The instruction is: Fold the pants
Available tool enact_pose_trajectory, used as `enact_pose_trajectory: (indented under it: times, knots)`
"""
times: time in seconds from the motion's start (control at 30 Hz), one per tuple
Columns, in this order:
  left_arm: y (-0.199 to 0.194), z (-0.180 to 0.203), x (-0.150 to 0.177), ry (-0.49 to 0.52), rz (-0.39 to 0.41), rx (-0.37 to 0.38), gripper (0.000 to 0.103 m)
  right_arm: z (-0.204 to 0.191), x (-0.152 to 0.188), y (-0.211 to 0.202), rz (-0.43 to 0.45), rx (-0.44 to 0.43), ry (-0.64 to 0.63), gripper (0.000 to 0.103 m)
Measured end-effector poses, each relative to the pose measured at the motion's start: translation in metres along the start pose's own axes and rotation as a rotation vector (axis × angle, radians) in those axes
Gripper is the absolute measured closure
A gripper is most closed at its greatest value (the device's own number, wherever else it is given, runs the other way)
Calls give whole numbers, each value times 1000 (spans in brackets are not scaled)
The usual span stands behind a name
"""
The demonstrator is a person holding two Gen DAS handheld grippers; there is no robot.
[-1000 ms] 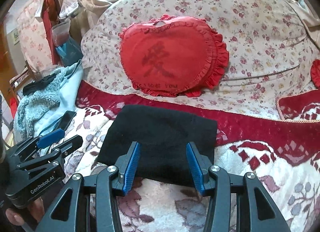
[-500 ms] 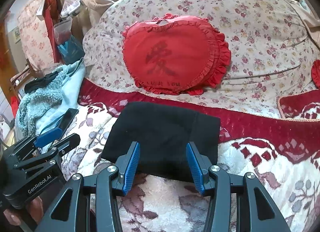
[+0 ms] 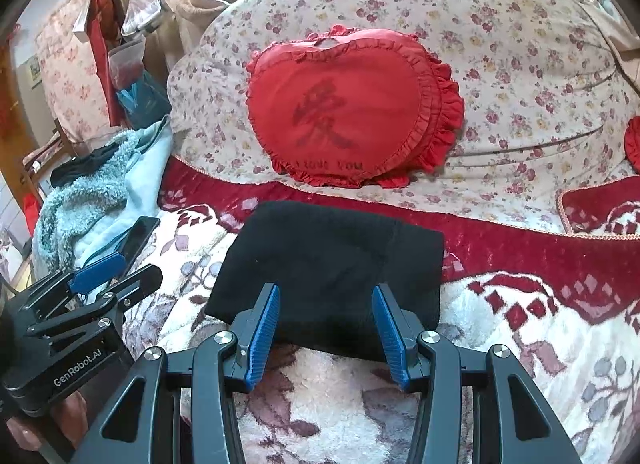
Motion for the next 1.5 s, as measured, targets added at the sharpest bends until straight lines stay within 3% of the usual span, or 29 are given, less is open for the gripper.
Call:
enact_pose_trajectory:
  times: [1.5]
  knots:
    - [9,3,5,42,-5,24,52,-7,8,15,-43,-18,-9,57]
Point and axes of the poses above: each gripper's, at about its wrist camera, not at the fingertips, and y roughly the way its jaws point, z to its right, x to its underside, the point moved 8 cm from there along y, roughly the way its jaws point, and after that the axes turned 3 degrees about -y, right-handed, at the moved point
